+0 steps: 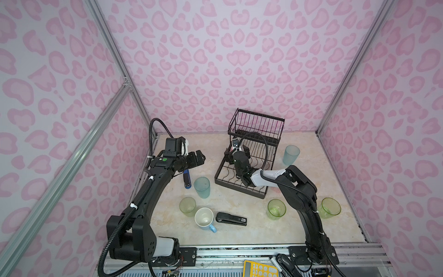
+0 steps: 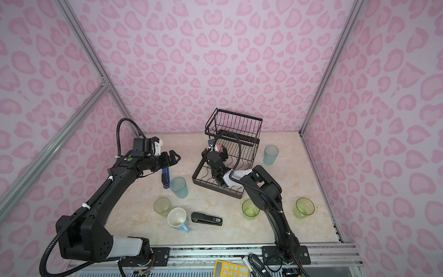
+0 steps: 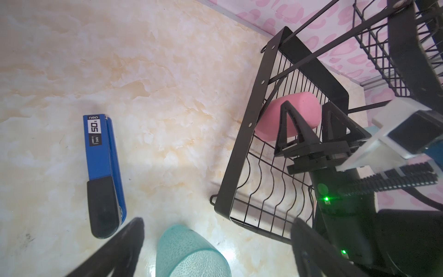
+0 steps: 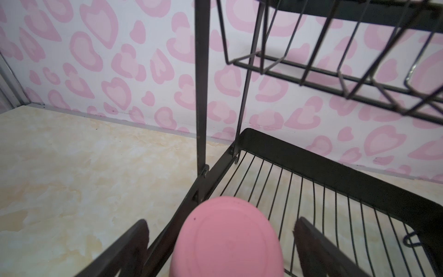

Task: Load the cups into the dish rack
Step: 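Lower the pink cup into the dish rack's lower tier with the right gripper, then release the pink cup upright in the rack and raise the right gripper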

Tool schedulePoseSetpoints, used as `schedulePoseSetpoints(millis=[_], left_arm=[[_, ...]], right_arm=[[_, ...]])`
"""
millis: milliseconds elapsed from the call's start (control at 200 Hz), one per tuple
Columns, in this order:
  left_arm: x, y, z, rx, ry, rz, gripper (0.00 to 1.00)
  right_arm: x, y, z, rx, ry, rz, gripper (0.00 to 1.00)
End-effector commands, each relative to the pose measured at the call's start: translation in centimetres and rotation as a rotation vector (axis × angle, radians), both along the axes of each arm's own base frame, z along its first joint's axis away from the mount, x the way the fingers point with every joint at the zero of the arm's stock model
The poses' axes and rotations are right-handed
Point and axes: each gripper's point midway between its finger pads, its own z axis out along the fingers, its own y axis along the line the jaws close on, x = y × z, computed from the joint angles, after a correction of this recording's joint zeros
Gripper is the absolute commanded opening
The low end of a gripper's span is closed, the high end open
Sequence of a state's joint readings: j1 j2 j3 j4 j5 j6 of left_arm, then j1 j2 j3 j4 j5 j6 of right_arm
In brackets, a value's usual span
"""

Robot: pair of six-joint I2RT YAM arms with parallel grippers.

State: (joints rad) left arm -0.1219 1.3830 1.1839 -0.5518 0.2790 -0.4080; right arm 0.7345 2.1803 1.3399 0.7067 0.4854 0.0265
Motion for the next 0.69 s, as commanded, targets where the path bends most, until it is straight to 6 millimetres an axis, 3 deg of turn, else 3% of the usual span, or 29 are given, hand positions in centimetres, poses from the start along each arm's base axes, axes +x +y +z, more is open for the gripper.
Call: schedulePoseSetpoints(millis=[0, 430, 690], left_arm=[[0.4, 0.3, -0.1, 0.013, -0.011, 0.011, 0.97], [0.3, 1.5, -0.8, 0.058, 0.013, 0.069, 0.95], [-0.4, 4.9, -1.6, 0.216, 0.057, 0.225, 0.94]], right_arm=[[-0.6, 0.0, 0.9, 0.002, -0.024, 0.005, 0.94], [-5.7, -0.5, 1.7, -0.012, 0.012, 0.062, 0.95], [-10.0, 0.0, 2.1, -0.066, 0.109, 0.148, 0.94]])
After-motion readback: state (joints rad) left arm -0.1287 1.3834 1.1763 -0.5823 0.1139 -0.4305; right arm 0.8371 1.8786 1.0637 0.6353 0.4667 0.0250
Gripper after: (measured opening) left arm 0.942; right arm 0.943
